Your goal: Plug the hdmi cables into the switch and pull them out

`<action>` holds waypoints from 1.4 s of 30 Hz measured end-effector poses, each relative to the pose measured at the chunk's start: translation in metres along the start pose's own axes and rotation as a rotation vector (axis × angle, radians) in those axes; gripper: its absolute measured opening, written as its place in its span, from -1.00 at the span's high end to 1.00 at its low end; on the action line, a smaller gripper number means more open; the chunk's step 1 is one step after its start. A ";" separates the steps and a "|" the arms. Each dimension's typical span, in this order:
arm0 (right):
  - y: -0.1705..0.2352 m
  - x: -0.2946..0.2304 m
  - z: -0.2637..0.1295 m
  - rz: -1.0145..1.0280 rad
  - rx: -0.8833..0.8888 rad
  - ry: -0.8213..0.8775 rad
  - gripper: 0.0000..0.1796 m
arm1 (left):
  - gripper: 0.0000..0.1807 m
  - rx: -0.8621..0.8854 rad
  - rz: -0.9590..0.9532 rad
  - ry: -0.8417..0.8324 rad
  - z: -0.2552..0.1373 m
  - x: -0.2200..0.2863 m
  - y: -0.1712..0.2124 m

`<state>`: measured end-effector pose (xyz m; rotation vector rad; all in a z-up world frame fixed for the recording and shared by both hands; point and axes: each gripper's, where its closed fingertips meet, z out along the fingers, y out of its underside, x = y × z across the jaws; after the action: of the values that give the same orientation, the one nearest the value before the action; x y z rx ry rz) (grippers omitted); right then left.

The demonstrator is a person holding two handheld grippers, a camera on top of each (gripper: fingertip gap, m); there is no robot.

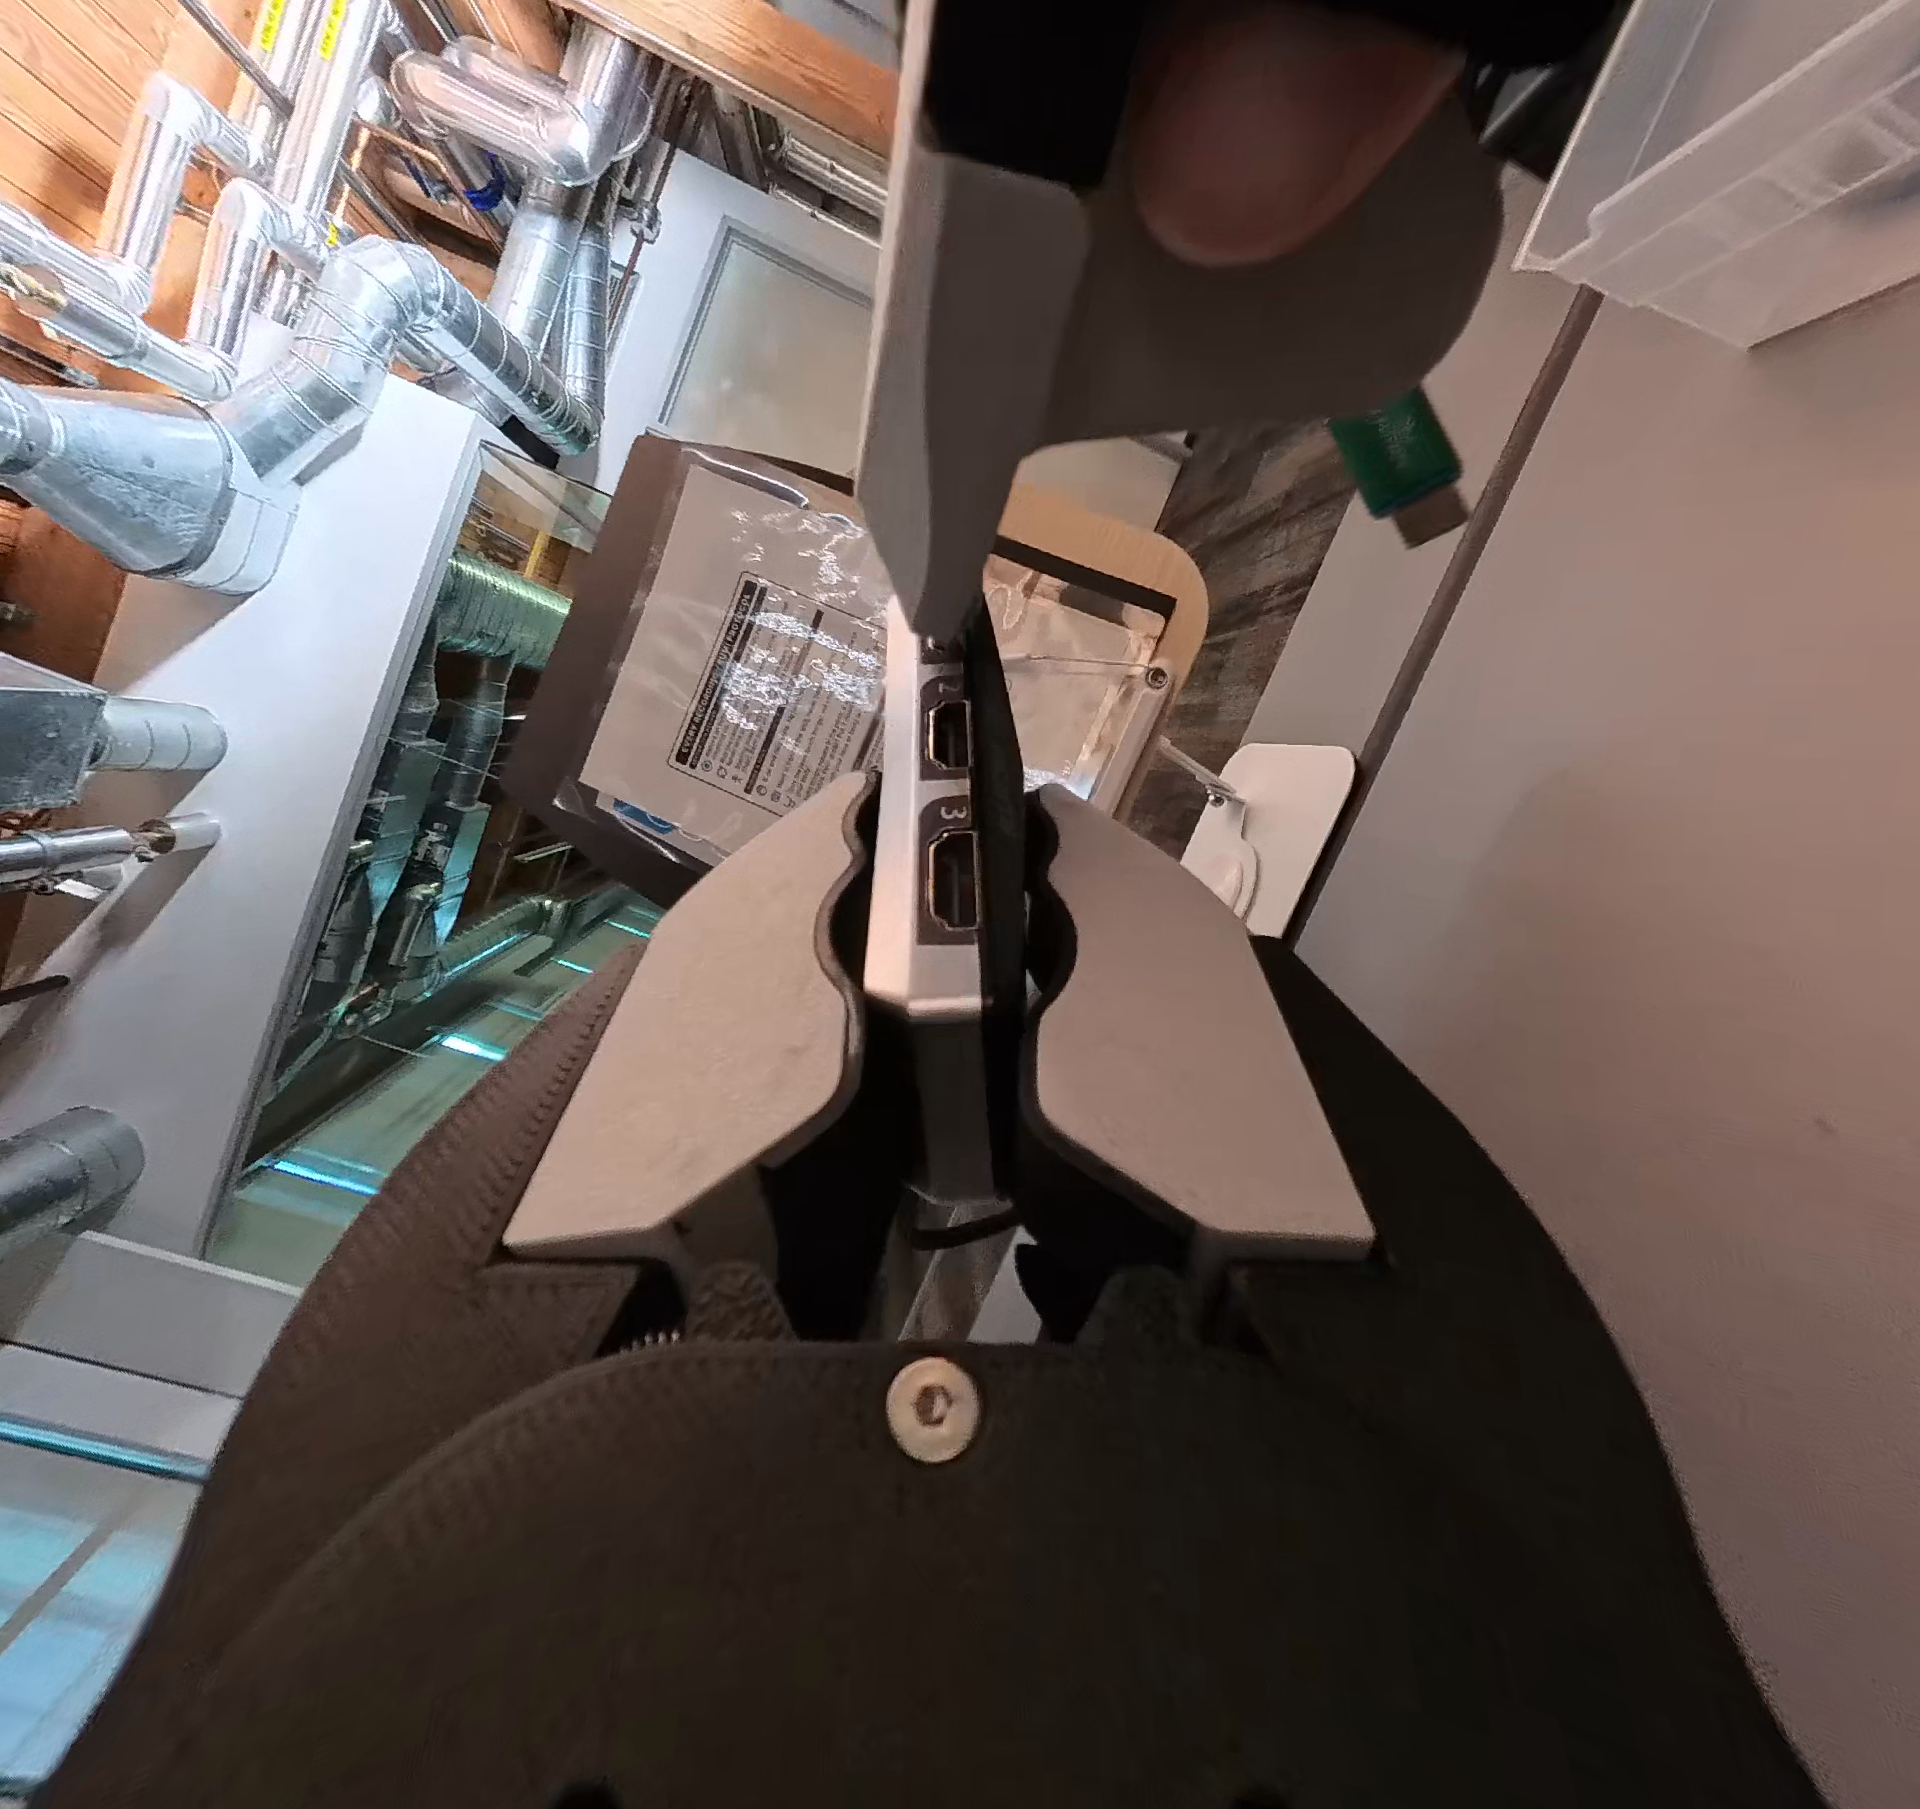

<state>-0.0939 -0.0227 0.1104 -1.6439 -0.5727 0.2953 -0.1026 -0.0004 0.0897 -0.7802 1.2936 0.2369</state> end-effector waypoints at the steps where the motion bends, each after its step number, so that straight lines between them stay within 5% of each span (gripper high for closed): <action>1: 0.002 0.001 0.000 0.006 -0.004 -0.014 0.75 | 0.73 -0.012 0.010 0.003 0.000 0.001 0.001; 6: 0.006 0.006 0.004 -0.044 -0.035 0.065 0.75 | 0.73 -0.077 -0.005 0.025 0.007 0.004 0.015; 10: -0.022 0.005 -0.025 -0.136 0.024 0.183 0.75 | 0.73 -0.210 -0.040 0.042 0.021 -0.002 0.066; 13: -0.022 0.012 -0.045 -0.125 -0.030 0.169 0.75 | 0.72 -0.186 -0.082 0.038 0.018 -0.010 0.066; 17: 0.008 0.049 -0.095 0.032 -0.168 0.069 0.75 | 0.72 -0.103 -0.131 0.032 0.005 -0.025 0.044; 20: 0.012 0.075 -0.146 0.244 -0.037 -0.011 0.76 | 0.72 -0.060 -0.162 0.054 -0.003 -0.029 0.032; 30: 0.118 0.105 -0.209 0.475 -0.033 -0.319 0.75 | 0.71 -0.080 -0.107 0.130 0.003 -0.005 0.028; 37: 0.195 0.102 -0.209 0.622 -0.321 -0.298 0.75 | 0.71 -0.081 -0.089 0.168 0.006 0.008 0.024; 42: 0.210 0.104 -0.223 0.680 -0.490 -0.123 0.74 | 0.71 -0.084 -0.075 0.185 0.007 0.015 0.022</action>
<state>0.1472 -0.1720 -0.0459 -2.2831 -0.1545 0.8052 -0.1060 0.0164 0.0680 -0.9376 1.4319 0.1626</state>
